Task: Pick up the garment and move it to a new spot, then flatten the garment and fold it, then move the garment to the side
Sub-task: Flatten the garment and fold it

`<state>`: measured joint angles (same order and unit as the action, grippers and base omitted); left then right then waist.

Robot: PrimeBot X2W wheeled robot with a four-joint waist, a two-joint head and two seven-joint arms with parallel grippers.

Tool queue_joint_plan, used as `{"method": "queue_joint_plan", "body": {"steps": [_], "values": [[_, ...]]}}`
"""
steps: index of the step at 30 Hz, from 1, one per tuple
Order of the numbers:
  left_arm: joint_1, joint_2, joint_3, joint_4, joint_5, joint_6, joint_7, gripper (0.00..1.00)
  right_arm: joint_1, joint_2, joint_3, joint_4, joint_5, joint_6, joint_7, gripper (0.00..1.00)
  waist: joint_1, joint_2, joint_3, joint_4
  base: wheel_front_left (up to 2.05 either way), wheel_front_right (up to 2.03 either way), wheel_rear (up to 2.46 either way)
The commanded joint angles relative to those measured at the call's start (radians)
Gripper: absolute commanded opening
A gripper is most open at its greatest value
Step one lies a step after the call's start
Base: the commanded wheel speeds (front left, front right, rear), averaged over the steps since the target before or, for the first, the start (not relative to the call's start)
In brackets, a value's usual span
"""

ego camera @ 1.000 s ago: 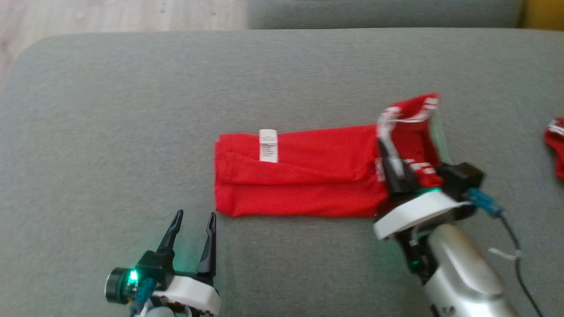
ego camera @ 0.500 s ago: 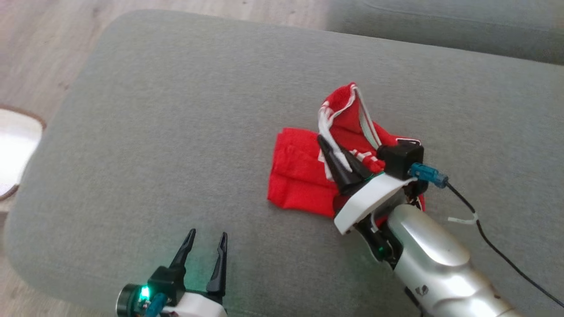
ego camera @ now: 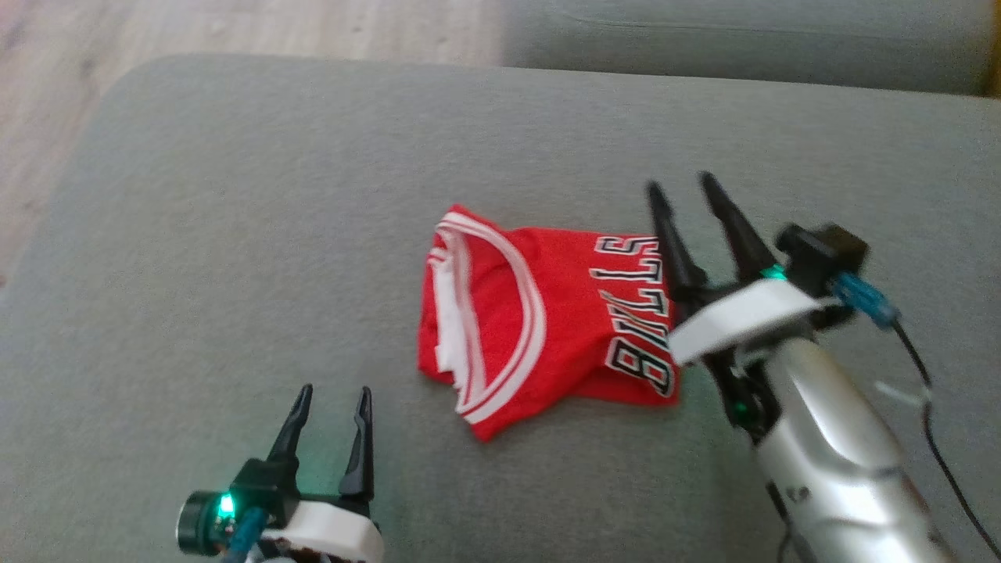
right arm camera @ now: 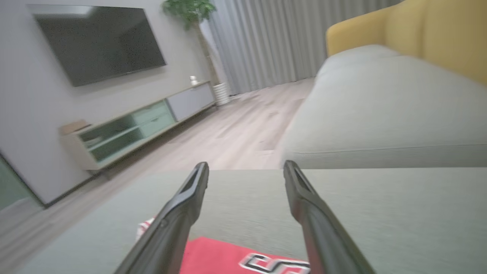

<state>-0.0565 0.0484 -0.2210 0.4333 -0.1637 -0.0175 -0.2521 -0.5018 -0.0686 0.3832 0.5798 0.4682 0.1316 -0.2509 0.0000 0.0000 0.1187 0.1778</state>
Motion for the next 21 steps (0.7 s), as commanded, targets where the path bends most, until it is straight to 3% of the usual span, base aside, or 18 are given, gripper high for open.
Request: {"method": "queue_joint_plan", "body": {"steps": [1,11,21], "values": [[-0.043,0.002,0.046,-0.038,0.014,0.005,-0.010,1.00,0.031,0.018,-0.037,-0.041,-0.051,-0.001,-0.011,1.00,0.0000,0.0000,-0.015,-0.064,0.00,0.00,0.00],[-0.023,0.002,0.114,-0.059,0.051,0.010,-0.010,1.00,0.212,0.018,-0.231,-0.109,-0.285,-0.001,-0.011,1.00,0.0000,0.0000,-0.050,-0.183,0.00,0.00,0.00],[0.040,0.002,0.124,-0.100,0.044,0.026,-0.010,1.00,0.317,0.018,-0.252,-0.131,-0.320,-0.001,-0.011,1.00,0.0000,0.0000,-0.069,-0.212,0.00,0.00,0.00]]}}
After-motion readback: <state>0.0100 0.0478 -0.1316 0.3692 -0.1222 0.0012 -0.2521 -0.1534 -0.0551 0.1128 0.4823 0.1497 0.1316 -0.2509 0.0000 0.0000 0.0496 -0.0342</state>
